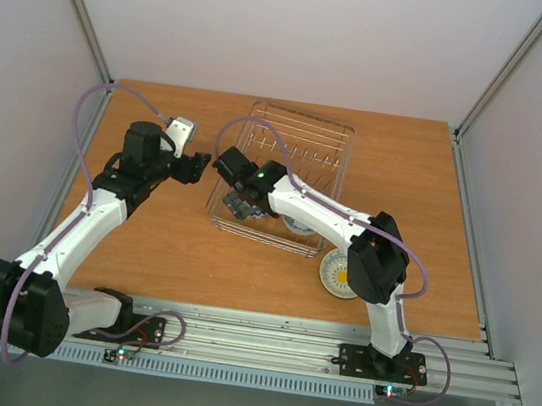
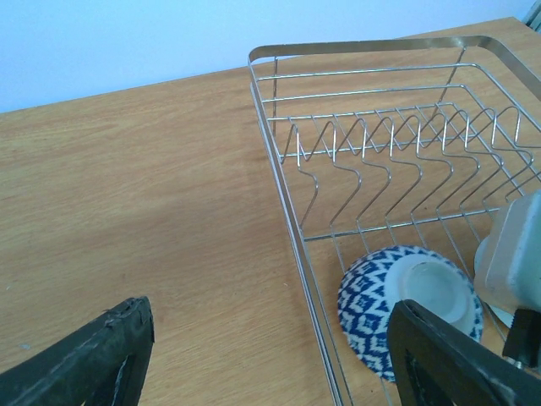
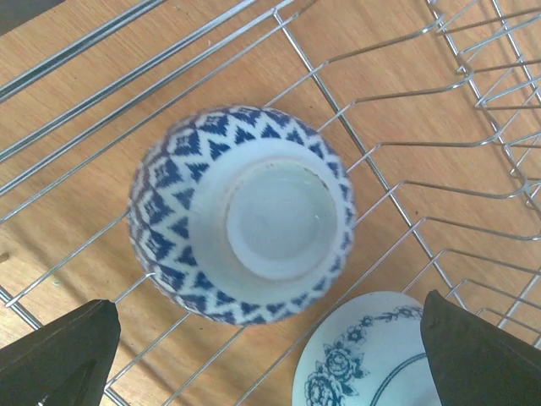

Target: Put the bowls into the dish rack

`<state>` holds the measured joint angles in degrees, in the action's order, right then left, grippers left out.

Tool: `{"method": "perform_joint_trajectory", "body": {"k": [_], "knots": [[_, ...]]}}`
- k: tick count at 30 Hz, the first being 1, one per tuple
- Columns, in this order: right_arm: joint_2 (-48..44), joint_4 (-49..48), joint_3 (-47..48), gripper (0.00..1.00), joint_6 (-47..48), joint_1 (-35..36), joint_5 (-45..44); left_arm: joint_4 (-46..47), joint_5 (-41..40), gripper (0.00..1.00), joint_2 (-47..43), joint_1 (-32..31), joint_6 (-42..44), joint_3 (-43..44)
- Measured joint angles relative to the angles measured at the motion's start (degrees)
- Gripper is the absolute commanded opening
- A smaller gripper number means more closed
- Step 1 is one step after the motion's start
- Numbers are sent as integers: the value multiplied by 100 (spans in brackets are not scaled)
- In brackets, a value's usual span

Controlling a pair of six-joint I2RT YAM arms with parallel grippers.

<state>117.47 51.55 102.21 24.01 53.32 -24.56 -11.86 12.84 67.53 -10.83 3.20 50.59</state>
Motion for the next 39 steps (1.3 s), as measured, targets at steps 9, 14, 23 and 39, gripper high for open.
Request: {"method": "perform_joint_trajectory", "body": {"k": [9,14,23,39], "knots": [[-216,-184,-350,99,-133,-35,57,0,39,77,-2,0,0,0],[-1384,-463,-1368,99,-575,-278,256,-2,197,77,0,0,0,0],[-4538,-743,-3224,80,-1770,-1257,557,-144,922,76,304,0,17,50],[-6970,848,-5565,47,-4197,-1294,466,-258,1381,77,417,0,20,111]]}}
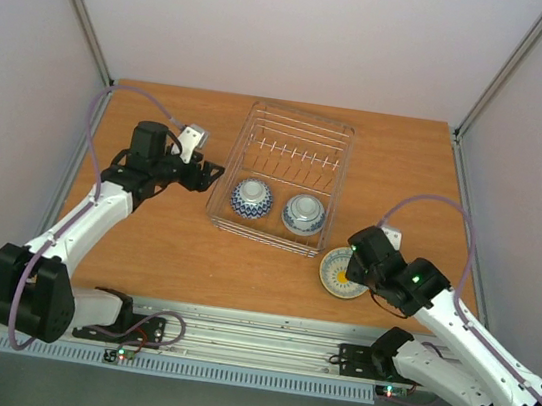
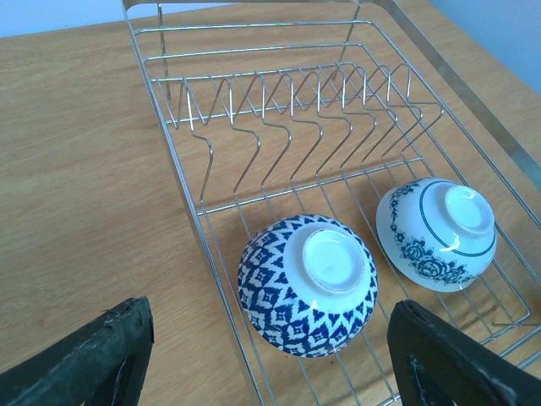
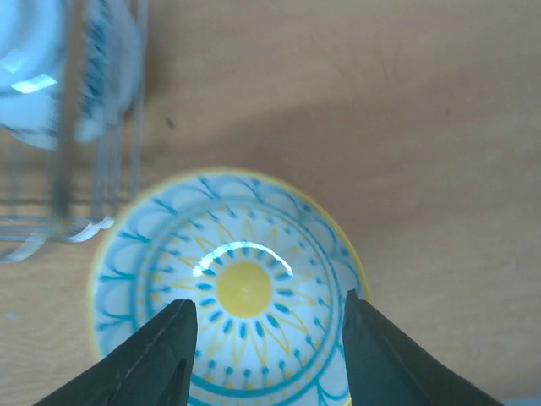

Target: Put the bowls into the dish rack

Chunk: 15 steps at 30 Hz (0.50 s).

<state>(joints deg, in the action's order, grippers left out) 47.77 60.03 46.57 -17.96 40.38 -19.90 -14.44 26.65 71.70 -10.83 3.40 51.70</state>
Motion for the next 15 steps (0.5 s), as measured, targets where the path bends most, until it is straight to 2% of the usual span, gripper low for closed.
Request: {"method": "perform_joint_trajectory", "body": {"k": [6,15], "knots": [[-15,63,-793,43,-710,0,129,-4,63,77,37,0,0,0],[-33,227,-881,39,-1051,0,-22,-2,125,78,120,0,0,0]]}}
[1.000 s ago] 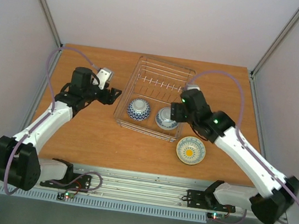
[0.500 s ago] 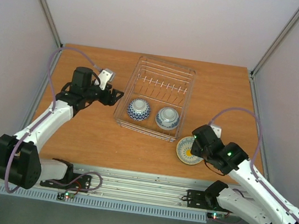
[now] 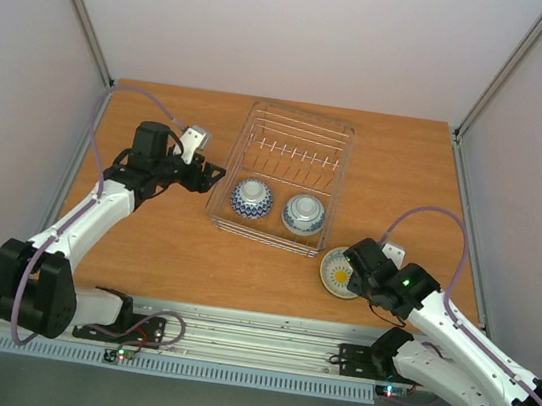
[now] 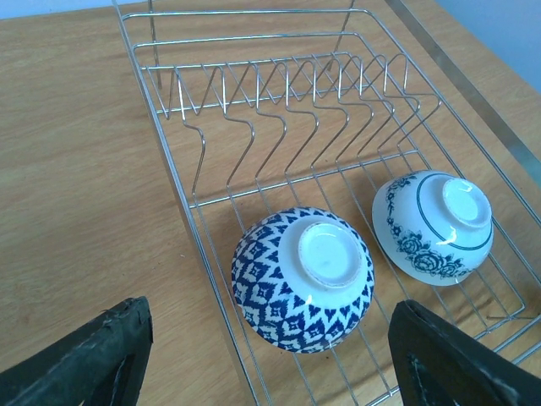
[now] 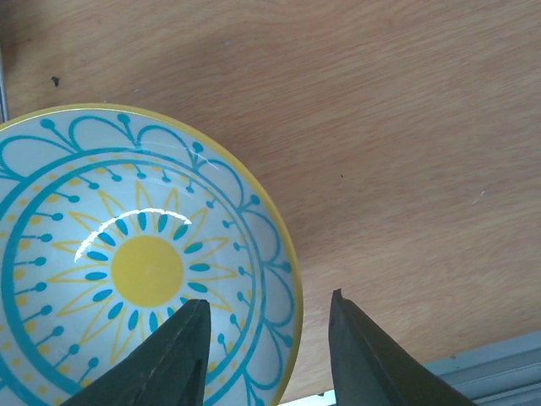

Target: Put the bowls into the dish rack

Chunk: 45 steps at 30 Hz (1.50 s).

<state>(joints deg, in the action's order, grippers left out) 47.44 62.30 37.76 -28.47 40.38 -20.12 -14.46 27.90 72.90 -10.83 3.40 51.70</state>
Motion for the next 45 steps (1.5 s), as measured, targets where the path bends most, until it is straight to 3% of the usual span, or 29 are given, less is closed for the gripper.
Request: {"method": "perform_joint_trajectory", "body": {"k": [13,20,38,45], "knots": [[131,-39,-142,29,-9,0,-39,0,2,78,33,0,0,0],[168,-61,-157,2,-4,0,-55,0,4,79,33,0,0,0],[-472,-11,-15,1,9,-20,-98,0,50,80,33,0,0,0],[-938,293,468,1,382,-20,-225,-94,313,80,116,-2,4,98]]}}
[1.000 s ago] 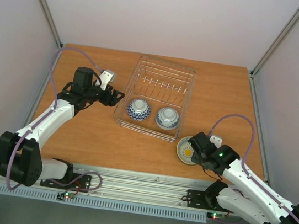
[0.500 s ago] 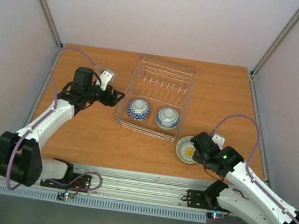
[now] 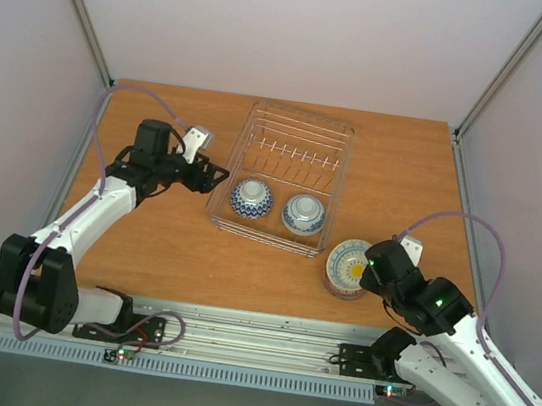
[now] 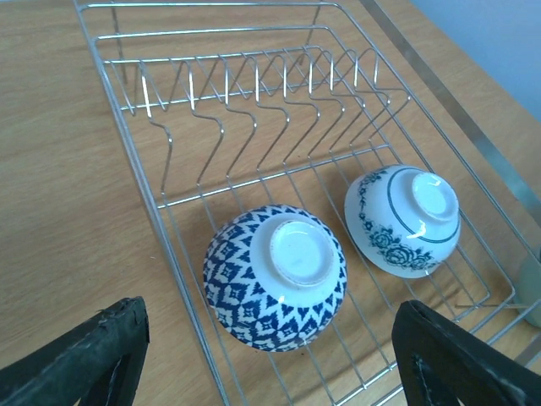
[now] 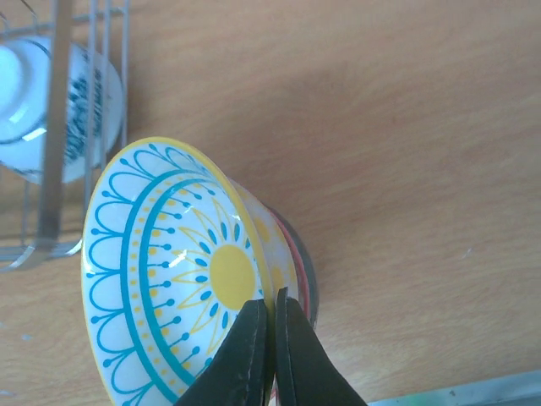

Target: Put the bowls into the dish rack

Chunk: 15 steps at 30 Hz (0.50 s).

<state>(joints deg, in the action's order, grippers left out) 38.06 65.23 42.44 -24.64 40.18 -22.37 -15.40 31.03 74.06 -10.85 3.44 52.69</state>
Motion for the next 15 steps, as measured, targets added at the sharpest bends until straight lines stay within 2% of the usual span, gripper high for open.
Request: {"method": "perform_joint_trajectory", "body": {"k": [9,15], "knots": [[437,-79,979,1,769,0,-350,-363,675,80,179,-118,181,210],[1152,-640,1589,1,1349,-2,-334,-835,1298,80,404,-387,404,544]]}}
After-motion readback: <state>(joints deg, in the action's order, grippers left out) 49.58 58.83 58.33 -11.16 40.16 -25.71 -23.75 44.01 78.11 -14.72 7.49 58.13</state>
